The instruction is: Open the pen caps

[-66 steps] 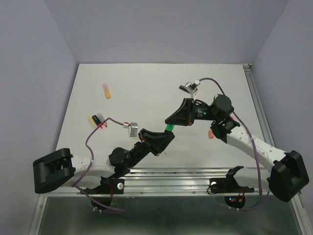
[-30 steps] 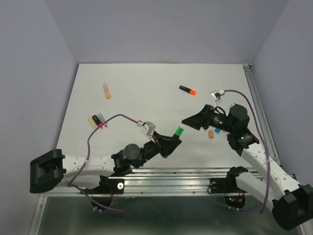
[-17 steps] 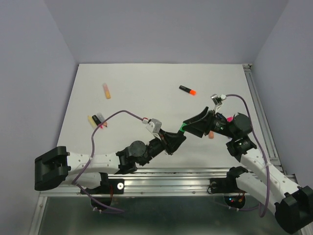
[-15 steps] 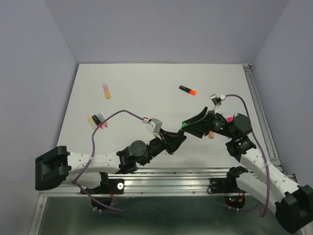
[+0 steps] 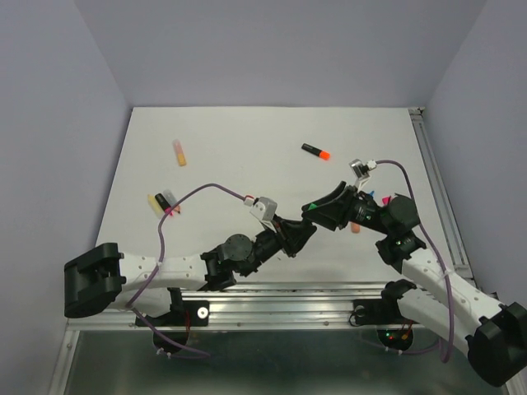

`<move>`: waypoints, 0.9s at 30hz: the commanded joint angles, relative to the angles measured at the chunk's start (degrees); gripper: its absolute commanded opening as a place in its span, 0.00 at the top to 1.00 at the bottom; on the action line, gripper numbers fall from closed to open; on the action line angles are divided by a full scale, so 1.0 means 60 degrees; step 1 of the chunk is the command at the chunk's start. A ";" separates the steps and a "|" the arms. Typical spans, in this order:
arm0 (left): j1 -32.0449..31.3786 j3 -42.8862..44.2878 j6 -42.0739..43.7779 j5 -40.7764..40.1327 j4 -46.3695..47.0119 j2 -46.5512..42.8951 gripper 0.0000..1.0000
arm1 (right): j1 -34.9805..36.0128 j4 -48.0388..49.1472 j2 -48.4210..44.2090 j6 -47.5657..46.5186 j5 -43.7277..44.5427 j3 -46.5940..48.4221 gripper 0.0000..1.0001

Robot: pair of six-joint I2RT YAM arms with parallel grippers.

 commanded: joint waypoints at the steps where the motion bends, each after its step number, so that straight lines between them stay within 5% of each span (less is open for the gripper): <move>1: 0.0079 0.0463 -0.0045 -0.0388 0.0249 0.0004 1.00 | 0.0173 0.1085 0.0154 0.0253 0.0262 -0.0166 0.36; 8: 0.0167 0.0258 -0.0426 -0.0608 0.0234 -0.0216 1.00 | 0.0334 0.0719 0.0227 0.0092 0.0394 -0.0092 0.51; 13: 0.0313 0.0170 -0.0763 -0.0682 0.0219 -0.0304 1.00 | 0.0466 0.0821 0.0271 -0.0068 0.0584 -0.0063 0.79; 15: 0.0357 0.0112 -0.1055 -0.0608 0.0219 -0.0362 1.00 | 0.0568 0.0953 0.0286 -0.0331 0.0759 -0.0092 0.99; 24: 0.0358 -0.1438 -0.2417 0.0138 0.0614 -0.0889 1.00 | 0.0220 0.0777 0.1836 -0.1329 0.2400 0.1926 0.99; 27: 0.0168 -0.2519 -0.2754 0.0300 0.1969 -0.1021 1.00 | -0.0949 0.2669 0.3037 0.0054 0.1509 0.2544 0.99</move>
